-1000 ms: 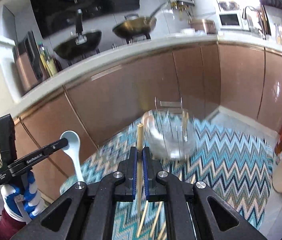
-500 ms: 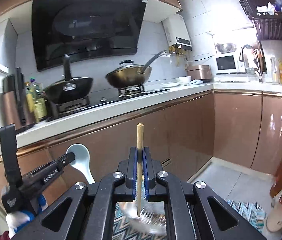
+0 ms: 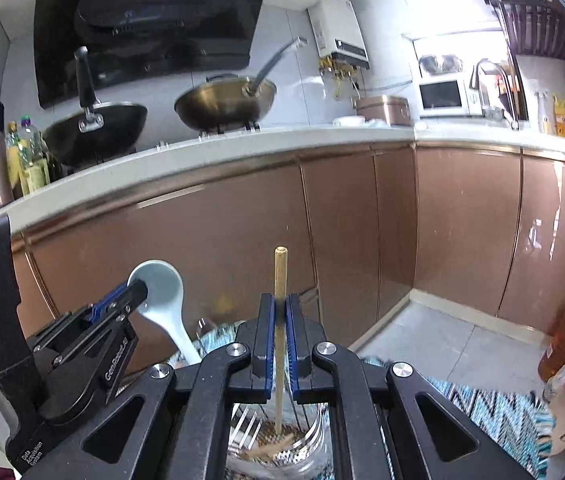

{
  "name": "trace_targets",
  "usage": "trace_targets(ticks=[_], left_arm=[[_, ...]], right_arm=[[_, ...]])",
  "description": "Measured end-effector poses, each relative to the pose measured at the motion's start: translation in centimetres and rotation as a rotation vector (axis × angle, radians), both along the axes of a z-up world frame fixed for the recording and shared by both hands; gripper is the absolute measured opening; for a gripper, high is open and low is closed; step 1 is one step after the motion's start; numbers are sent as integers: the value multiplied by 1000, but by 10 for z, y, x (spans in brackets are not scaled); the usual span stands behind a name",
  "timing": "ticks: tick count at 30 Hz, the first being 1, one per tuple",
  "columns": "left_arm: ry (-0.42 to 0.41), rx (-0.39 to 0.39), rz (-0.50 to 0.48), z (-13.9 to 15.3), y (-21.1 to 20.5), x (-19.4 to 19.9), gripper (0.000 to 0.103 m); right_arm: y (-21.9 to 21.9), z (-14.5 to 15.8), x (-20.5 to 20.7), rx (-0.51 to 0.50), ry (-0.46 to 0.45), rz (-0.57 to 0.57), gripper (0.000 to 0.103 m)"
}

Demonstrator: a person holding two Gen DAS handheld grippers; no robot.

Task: Organize utensils
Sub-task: 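Carry spoon and chopstick over the wire holder while both tools lower them inside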

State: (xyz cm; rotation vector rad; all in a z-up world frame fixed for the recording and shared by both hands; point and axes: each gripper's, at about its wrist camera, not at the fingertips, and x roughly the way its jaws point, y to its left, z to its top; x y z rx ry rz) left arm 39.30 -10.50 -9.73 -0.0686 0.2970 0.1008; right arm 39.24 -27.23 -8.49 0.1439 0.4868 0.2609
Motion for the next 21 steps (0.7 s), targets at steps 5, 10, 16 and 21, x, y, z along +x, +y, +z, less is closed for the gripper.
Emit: trace_targets(ticks=[5,10,16,21], left_arm=[[24,-35,-41,-10,-1,-3,15],[-11,-83,-59,9,10,-22,38],[-57,-97,-68,54,30,-56,43],[-88,-116,-69,90,50,-98,47]], right_arm=[[-4,-11,-9,2,30,-6,9],[-12,4,-24,14,9,-31,22],[-20,40,-56,19,-34,-56,24],[-30,69,-94,37,-59,-86,26]])
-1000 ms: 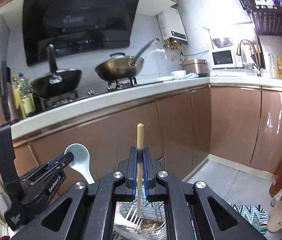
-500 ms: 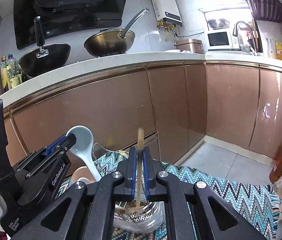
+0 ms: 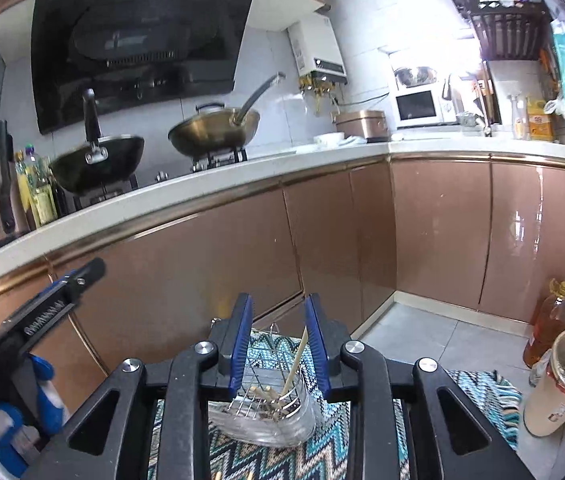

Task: Organize utensils
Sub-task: 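Carry spoon and chopstick over the wire holder while both tools lower them inside, then move both open tools back to the loose wooden chopsticks on the cloth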

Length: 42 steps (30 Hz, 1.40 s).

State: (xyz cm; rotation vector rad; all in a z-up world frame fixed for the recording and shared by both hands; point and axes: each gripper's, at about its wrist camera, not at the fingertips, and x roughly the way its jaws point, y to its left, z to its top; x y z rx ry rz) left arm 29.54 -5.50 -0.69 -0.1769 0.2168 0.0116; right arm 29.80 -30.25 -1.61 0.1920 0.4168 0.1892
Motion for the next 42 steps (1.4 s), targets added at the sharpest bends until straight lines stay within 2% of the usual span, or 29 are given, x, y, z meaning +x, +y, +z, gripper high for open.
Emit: trace_targets(ticks=[8,14,20,24,29,35,42], left_arm=[[18,2,-33,36,17,-74,47],[76,1,-75,41,19,-121,47],[172,-34,-177,34,15,-149,47],[221,-47,-235,25,10,-166,47],[326,-69,-312,2,6,-171,47],[425,-95,-353,-28,7,-165,47],[555,-139,-389,-69,3,-144,46]], right_arm=[[-10,34,-67,5,1,-25,26],[-14,44,-114,10,23,-34,26],[-16,46,-148,21,63,-42,26],[-15,46,-165,22,88,-38,26],[-13,38,-175,25,144,-32,26],[-11,17,-179,30,209,-22,26],[-8,-17,-162,51,323,17,26]])
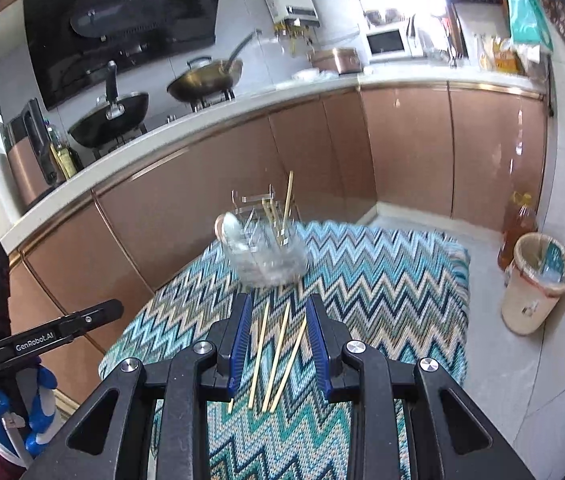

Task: Organize utensils
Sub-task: 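Move both open tools back to the loose wooden chopsticks on the cloth, then grasp a wooden chopstick with the left tool while the right tool grasps another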

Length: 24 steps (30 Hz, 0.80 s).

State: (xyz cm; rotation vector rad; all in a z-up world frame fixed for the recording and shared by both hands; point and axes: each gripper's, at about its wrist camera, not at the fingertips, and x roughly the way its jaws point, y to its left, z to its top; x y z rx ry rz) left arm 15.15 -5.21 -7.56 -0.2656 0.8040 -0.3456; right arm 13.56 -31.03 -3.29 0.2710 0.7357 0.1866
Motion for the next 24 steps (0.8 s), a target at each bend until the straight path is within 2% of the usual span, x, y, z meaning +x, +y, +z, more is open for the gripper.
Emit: trace_targets(ticks=[11,24], left_arm=[[195,-13,-14,-79,-39,66,41],[371,-34,5,-140,-61,161,26]], right_arm=[[-6,-78,64,66,224,45,26],[7,-143,144,55,399,121,26]])
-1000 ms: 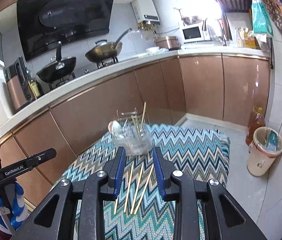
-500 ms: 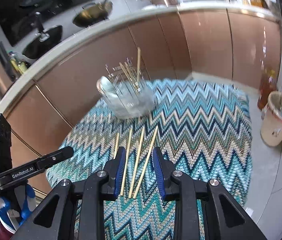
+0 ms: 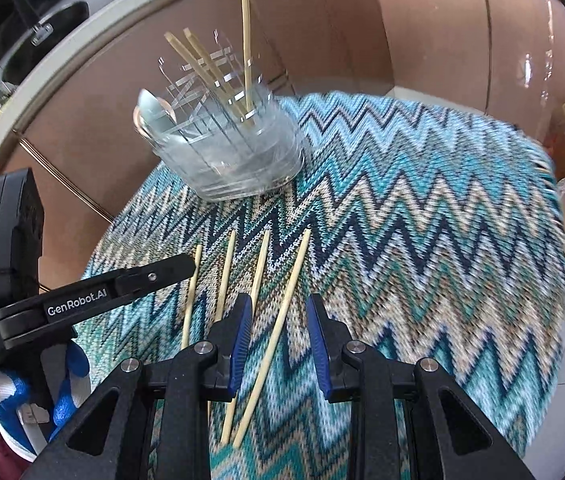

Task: Organize utensils
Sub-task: 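Grasp a wooden chopstick with the left tool while the right tool grasps another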

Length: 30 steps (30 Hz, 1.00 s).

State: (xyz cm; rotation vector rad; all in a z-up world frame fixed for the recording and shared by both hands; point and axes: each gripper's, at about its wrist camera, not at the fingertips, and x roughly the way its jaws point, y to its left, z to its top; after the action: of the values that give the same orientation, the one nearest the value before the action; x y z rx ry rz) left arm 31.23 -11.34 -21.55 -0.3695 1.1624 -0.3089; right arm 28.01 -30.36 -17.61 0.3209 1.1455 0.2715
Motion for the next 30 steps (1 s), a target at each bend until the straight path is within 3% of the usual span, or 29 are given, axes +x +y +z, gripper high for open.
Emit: trace_targets(ticks=[10,20,25,30], left_arm=[[93,-3,-11,-34,-11,35,13],[131,23,-28,-41,-26,53,5],[125,12,-4,-41,-21,57,5],[73,-42,21,-28,-13,43,4]], right_arm=[[13,-40,54,-32,112,20,20],[33,-66,76,-58,156,40,8],[25,-63,72,-29,144,24,8],[0,-40,56,13,98,10,7]])
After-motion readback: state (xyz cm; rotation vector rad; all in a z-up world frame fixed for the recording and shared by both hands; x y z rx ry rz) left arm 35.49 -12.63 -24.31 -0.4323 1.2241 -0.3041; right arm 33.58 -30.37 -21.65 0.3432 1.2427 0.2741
